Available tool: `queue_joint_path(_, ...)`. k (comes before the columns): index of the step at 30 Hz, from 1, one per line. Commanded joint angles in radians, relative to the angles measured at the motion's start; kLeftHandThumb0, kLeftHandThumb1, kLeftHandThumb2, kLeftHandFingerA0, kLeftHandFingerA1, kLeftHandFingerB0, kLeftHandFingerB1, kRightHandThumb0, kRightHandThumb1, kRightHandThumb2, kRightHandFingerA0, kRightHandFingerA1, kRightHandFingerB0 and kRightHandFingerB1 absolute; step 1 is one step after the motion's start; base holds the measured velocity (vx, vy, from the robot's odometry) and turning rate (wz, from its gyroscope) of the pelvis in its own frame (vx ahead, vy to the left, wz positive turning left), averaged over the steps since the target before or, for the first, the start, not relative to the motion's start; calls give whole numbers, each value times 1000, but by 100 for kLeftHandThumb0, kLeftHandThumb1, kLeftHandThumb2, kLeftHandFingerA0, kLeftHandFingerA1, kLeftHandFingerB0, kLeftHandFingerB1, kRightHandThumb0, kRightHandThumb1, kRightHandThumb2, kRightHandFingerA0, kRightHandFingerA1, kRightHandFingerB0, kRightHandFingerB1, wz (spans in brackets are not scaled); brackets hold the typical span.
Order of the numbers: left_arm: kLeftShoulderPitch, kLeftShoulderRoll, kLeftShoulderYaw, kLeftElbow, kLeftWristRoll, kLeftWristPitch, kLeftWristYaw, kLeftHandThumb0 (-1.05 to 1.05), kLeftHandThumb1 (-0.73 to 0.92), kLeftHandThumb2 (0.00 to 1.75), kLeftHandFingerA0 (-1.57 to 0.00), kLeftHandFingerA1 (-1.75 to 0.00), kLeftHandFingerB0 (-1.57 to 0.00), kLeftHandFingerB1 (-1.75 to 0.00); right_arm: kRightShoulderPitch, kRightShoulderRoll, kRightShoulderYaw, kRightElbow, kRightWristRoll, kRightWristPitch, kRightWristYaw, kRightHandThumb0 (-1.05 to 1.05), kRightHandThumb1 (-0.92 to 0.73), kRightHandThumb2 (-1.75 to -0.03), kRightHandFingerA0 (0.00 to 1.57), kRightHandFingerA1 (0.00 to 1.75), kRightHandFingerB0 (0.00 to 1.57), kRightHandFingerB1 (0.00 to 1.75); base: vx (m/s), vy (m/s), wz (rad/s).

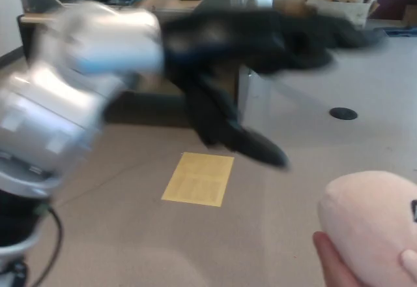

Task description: The robot extends its left hand to pick up an emotional support dumpling from the palm of a person and brings its hand down by its side. Then it extends its arm again to hand the dumpling back to the person.

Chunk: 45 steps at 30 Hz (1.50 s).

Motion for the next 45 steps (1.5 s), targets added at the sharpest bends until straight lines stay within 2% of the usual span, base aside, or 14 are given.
queue_joint_path(1,-5,33,49,9,-62,37,-29,-82,46,55,0,0,0,0,4,-5,-8,-21,34,28,21,-30,-60,-58,70,47,43,34,0,0,0)
queue_joint_path(3,165,124,219,-16,-81,-13,0,-68,43,79,0,-4,0,0,16,-14,9,-17,11,22,17,-34,-60,-58,72,47,42,34,0,0,0)
queue_joint_path(9,502,138,456,-83,-124,-87,42,-61,34,68,0,-17,0,-3,35,-15,16,-7,16,5,27,-33,-60,-58,72,48,42,34,0,0,-2)
queue_joint_path(14,845,40,625,-99,-106,-281,67,-56,40,53,-6,-31,0,-5,40,-11,14,0,27,14,33,-32,-60,-58,73,48,42,34,0,0,0)
queue_joint_path(15,914,13,652,-83,-116,-303,59,-52,35,71,-1,-23,0,-8,46,-8,13,-1,29,14,30,-34,-59,-58,74,48,43,34,0,0,0)
queue_joint_path(18,1148,-82,727,8,-126,-386,54,-51,35,70,0,-17,0,-3,66,0,3,0,43,12,32,-35,-59,-58,74,48,42,34,0,0,0)
queue_joint_path(27,1300,-149,762,205,-129,-465,68,-45,32,65,0,-15,0,0,95,0,5,-10,37,-1,26,-34,-60,-58,74,48,41,34,0,0,0)
queue_joint_path(28,1318,-170,794,320,-183,-360,67,-5,43,53,0,-18,0,-5,105,2,-6,-17,59,10,47,-33,-60,-59,74,49,40,34,0,0,0)
queue_joint_path(34,1311,-146,832,552,-269,-215,0,-3,52,55,0,-11,0,0,123,5,-14,-17,72,-6,63,-33,-60,-59,76,50,40,35,0,0,0)
queue_joint_path(37,1309,-143,822,583,-244,-260,25,-6,44,69,0,-10,0,-1,128,7,-15,-23,75,-4,65,-33,-60,-59,77,51,41,35,0,0,0)
queue_joint_path(38,1344,-187,776,588,-50,-547,235,-24,25,81,-5,-49,0,-47,136,8,-17,-18,73,-18,59,-30,-60,-58,74,50,41,35,0,0,0)
queue_joint_path(41,1366,-190,725,656,102,-770,387,-24,30,84,-5,-49,0,-46,159,8,-21,-22,74,-31,57,-31,-60,-58,72,49,41,35,0,0,0)
queue_joint_path(44,1365,-186,718,670,104,-789,396,-24,30,84,-5,-49,0,-46,160,9,-22,-23,74,-31,57,-31,-60,-58,72,49,41,35,0,0,0)
queue_joint_path(45,1361,-195,726,665,54,-679,377,-42,43,53,-22,-33,-19,-28,210,-4,-26,-52,74,-47,59,-33,-60,-58,71,49,40,35,0,0,0)
